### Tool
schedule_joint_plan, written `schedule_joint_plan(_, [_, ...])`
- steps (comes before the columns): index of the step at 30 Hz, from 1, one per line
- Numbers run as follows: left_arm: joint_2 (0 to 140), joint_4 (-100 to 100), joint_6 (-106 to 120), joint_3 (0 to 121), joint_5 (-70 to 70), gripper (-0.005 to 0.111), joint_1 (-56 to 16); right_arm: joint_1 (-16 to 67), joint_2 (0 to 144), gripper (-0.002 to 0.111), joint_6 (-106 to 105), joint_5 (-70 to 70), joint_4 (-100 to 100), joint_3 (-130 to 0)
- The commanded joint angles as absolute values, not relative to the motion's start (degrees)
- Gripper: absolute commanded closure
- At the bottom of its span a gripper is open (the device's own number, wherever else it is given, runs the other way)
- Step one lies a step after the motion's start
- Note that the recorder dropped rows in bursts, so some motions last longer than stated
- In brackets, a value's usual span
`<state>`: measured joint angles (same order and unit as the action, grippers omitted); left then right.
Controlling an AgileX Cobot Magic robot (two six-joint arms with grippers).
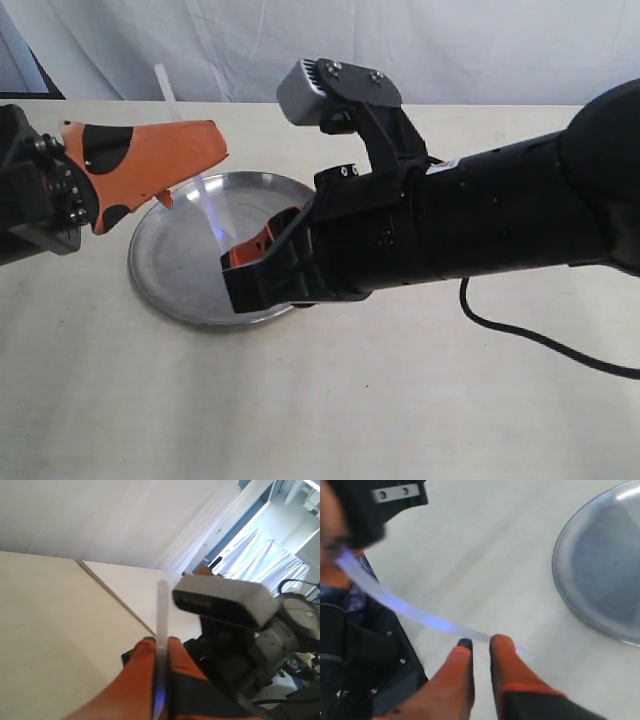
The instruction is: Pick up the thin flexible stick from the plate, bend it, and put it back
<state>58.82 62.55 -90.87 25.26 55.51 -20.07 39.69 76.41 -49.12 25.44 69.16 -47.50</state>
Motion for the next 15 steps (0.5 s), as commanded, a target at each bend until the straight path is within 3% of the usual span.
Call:
schedule_joint_plan(1, [58.7,66.2,-91.2,25.2,52.1,0.107,-20.2,39.4,71.7,0.075,-49.8,26.0,68.5,-47.8])
schedule_joint_plan(5, [58.7,63.9,-91.2,25.2,53.6,0.107,-20.2,39.4,67.8,0.05,-49.9,25.7,62.3,-47.8])
schedule_joint_plan(15, [58.7,60.4,-91.2,25.2,56.6,0.107,-20.2,39.4,71.1,0.054,-49.5,27.2,64.9,-47.8])
